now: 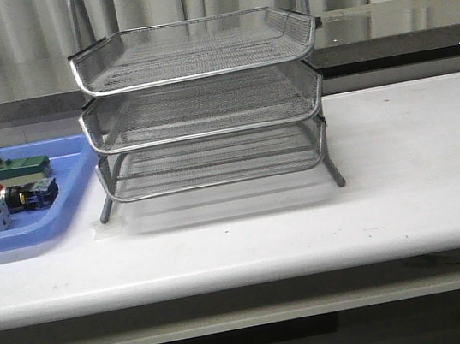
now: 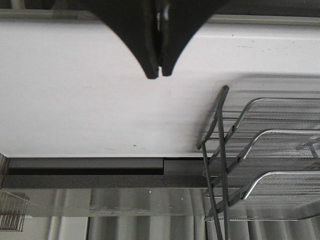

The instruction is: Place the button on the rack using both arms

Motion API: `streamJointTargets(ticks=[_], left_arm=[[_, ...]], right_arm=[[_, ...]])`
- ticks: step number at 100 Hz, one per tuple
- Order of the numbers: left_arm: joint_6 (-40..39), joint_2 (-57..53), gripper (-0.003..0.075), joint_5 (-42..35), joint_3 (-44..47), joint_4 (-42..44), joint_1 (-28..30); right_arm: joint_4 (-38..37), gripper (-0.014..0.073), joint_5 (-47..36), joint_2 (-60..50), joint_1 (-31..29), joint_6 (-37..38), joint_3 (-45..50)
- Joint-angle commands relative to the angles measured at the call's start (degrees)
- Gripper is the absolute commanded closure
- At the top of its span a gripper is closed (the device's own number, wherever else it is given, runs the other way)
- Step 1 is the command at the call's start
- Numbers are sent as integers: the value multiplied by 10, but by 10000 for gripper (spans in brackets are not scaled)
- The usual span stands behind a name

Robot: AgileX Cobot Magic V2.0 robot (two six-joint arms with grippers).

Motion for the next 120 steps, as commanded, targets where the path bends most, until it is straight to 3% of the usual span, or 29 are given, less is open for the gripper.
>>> streamJointTargets(ticks=[1,72,104,120], left_arm=[[-5,-19,716,-48,27,0,0],[-5,-19,716,-48,27,0,0],[-5,-19,716,-48,27,0,0],[-5,-19,716,-48,27,0,0]], right_arm=[[0,653,-44,-11,-3,-4,-10],[0,653,-45,-11,-3,-4,-10],[0,653,-114,-11,-3,-4,-13],[4,653,-82,-6,-3,-2,-52]])
